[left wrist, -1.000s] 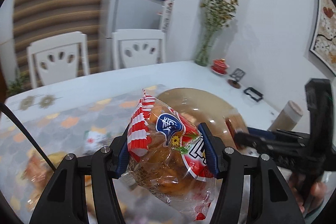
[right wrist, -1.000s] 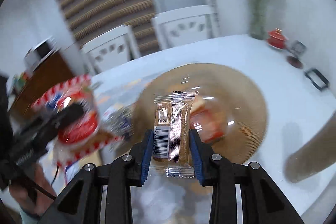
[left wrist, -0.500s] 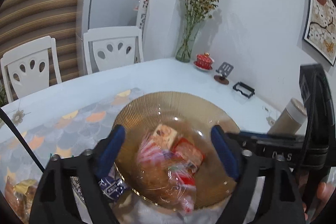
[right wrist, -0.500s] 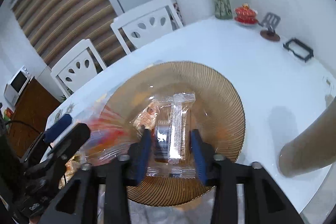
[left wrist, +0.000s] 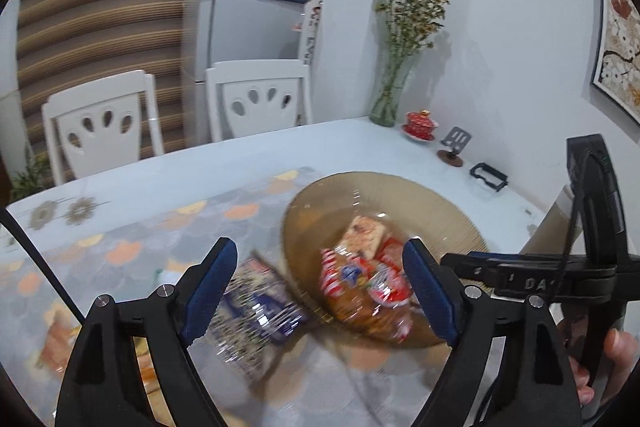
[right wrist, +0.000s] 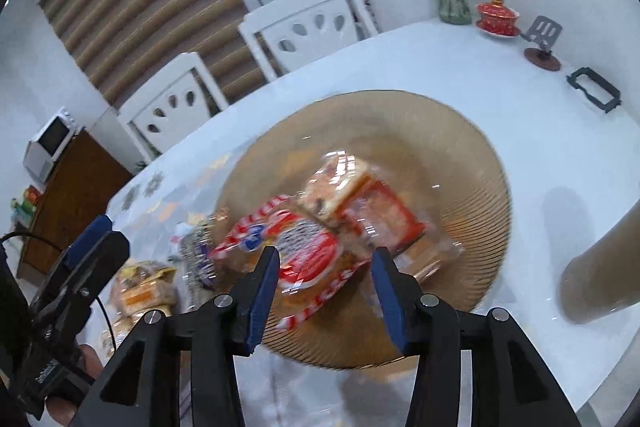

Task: Organize snacks
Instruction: 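Drop the bread bag and biscuit pack into the amber bowl, opening both tools, then grasp the barcoded biscuit bag with the left tool while the right tool grasps the toast slice pack, then carry both packs over the amber bowl and release them inside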

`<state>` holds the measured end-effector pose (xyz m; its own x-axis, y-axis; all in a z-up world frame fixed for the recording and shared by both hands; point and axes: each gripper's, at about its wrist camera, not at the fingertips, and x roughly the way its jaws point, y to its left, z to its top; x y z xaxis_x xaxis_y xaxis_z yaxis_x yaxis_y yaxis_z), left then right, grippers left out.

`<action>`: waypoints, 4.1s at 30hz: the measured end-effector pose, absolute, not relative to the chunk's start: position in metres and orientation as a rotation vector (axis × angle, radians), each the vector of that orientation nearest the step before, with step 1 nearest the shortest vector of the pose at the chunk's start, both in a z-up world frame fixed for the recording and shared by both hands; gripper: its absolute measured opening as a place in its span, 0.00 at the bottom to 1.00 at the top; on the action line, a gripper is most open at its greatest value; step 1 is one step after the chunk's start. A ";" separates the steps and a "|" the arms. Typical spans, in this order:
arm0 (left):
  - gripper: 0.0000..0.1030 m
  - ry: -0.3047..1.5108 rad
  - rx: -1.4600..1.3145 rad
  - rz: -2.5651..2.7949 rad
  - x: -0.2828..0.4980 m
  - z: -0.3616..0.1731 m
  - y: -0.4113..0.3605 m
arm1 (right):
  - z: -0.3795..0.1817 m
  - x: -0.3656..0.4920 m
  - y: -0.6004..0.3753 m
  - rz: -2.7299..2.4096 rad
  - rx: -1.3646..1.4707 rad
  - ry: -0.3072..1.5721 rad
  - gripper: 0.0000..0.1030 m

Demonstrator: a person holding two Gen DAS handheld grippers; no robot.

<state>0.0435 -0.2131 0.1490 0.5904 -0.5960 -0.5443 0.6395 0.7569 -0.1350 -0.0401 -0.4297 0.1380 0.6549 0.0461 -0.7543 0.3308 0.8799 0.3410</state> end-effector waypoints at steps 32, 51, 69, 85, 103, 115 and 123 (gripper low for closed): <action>0.81 0.861 -0.174 -0.255 0.027 0.074 0.041 | 0.099 0.000 -0.252 0.283 0.302 1.041 0.54; 0.83 0.933 -0.092 -0.296 0.067 0.024 0.031 | 0.039 0.051 -0.218 0.389 0.354 1.173 0.63; 0.46 0.867 -0.065 -0.344 0.042 0.039 0.026 | 0.046 0.034 -0.225 0.415 0.443 1.118 0.52; 0.69 0.870 -0.040 -0.179 -0.052 0.033 0.028 | 0.051 -0.059 -0.285 0.168 0.215 1.107 0.52; 0.44 0.828 0.061 -0.250 -0.079 0.060 0.006 | 0.064 -0.090 -0.288 0.187 0.177 1.046 0.51; 0.44 0.635 0.112 -0.522 -0.041 0.160 -0.107 | 0.146 -0.098 -0.334 0.089 0.199 0.840 0.51; 0.44 0.635 0.143 -0.707 0.002 0.185 -0.201 | 0.175 -0.079 -0.404 -0.100 0.308 0.783 0.51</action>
<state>0.0019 -0.2006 0.1849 0.5820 -0.5612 -0.5885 0.6452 0.7592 -0.0858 -0.0795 -0.4039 0.1752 0.7064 0.0252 -0.7073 0.2022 0.9505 0.2358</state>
